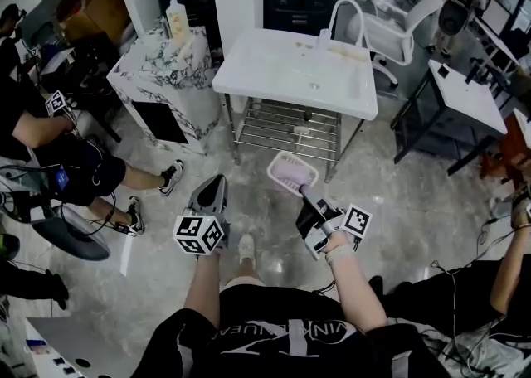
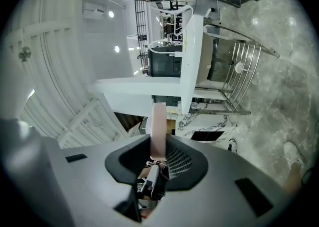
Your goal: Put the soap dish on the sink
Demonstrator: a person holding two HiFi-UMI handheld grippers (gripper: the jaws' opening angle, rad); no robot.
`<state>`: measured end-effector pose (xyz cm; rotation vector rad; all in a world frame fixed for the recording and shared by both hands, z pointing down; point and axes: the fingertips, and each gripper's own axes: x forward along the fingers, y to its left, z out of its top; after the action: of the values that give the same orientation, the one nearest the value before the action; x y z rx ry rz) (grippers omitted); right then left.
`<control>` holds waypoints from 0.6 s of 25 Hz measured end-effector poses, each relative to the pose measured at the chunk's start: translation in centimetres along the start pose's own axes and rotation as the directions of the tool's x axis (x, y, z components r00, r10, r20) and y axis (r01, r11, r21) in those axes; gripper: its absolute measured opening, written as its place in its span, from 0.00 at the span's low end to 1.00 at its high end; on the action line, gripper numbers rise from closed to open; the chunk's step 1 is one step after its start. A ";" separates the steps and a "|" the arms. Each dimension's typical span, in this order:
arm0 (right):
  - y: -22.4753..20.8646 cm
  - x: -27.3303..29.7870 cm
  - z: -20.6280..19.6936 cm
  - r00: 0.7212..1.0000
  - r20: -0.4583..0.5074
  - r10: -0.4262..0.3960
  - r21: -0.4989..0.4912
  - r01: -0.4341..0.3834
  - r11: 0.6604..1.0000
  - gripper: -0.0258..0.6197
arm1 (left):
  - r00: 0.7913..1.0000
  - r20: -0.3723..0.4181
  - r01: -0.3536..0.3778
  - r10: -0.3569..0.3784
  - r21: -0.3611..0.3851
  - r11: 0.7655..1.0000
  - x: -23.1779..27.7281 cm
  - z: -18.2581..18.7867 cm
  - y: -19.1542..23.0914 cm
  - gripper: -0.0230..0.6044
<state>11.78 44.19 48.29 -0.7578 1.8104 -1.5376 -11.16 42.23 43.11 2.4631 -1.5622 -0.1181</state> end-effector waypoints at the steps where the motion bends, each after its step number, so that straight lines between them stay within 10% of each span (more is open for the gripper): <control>1: -0.2 1.0 0.6 1.000 0.001 0.004 -0.005 -0.004 1.000 0.19 | 1.000 0.003 0.004 -0.005 0.006 1.000 1.1 0.3 0.6 0.07; 15: -1.1 14.3 6.6 0.997 0.047 0.062 -0.009 -0.062 0.998 0.19 | 0.997 -0.044 0.069 -0.068 0.031 0.997 14.1 3.6 9.4 0.07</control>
<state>7.89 28.89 47.18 -0.7286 1.7896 -1.4621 -14.09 25.17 42.44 2.5278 -1.4741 -0.0507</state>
